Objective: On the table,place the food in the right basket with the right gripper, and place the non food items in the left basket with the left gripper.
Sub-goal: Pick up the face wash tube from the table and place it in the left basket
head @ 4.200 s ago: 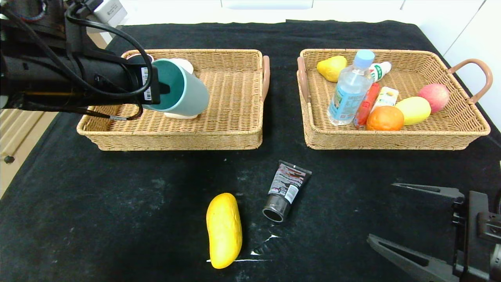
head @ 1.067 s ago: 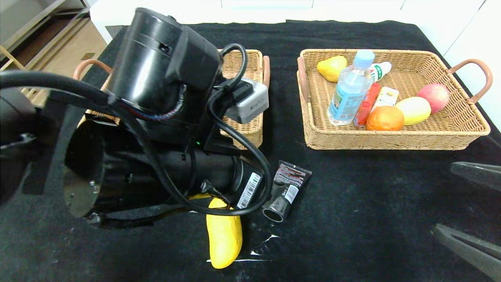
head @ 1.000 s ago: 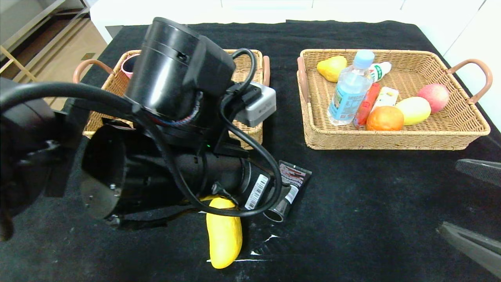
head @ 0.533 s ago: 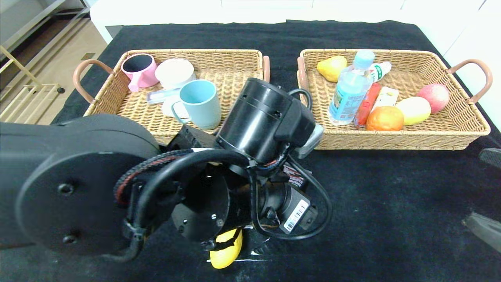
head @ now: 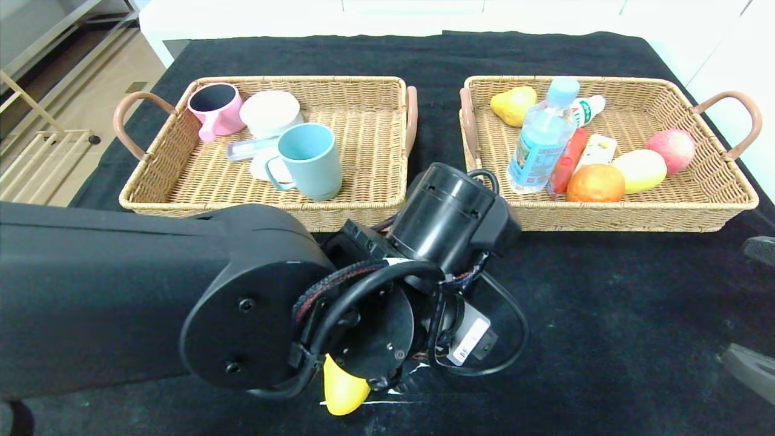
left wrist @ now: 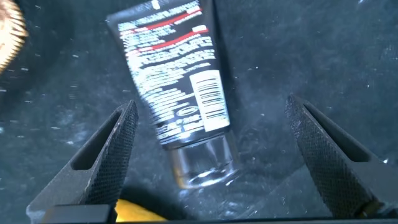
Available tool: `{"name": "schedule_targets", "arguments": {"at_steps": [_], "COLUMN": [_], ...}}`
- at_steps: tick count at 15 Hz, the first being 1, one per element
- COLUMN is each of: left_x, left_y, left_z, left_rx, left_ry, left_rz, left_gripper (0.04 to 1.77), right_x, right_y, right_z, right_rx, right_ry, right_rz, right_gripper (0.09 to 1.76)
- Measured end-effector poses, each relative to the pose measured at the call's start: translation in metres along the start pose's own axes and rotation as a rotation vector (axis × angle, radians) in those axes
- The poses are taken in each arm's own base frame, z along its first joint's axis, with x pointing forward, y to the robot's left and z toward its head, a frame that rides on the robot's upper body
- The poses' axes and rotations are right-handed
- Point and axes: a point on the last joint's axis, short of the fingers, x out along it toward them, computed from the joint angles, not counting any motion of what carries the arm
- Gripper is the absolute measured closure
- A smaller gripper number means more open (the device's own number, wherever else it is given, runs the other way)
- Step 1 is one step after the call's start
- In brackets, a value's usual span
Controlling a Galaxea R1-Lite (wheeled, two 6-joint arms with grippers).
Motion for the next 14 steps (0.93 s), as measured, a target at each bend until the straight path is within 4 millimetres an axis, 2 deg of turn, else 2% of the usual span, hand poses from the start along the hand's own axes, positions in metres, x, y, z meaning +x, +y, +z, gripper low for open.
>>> {"name": "schedule_targets", "arguments": {"at_steps": [14], "left_x": [0.017], "left_y": [0.005], "left_z": [-0.008], "left_rx": [-0.024], "left_ry": [0.052], "left_rz": [0.030], "left_gripper": [0.09], "right_x": [0.003], "right_y": [0.000], "right_z": [-0.002], "right_rx": [0.001], "right_ry": [0.013], "right_rz": [0.001], "right_gripper": [0.14]}}
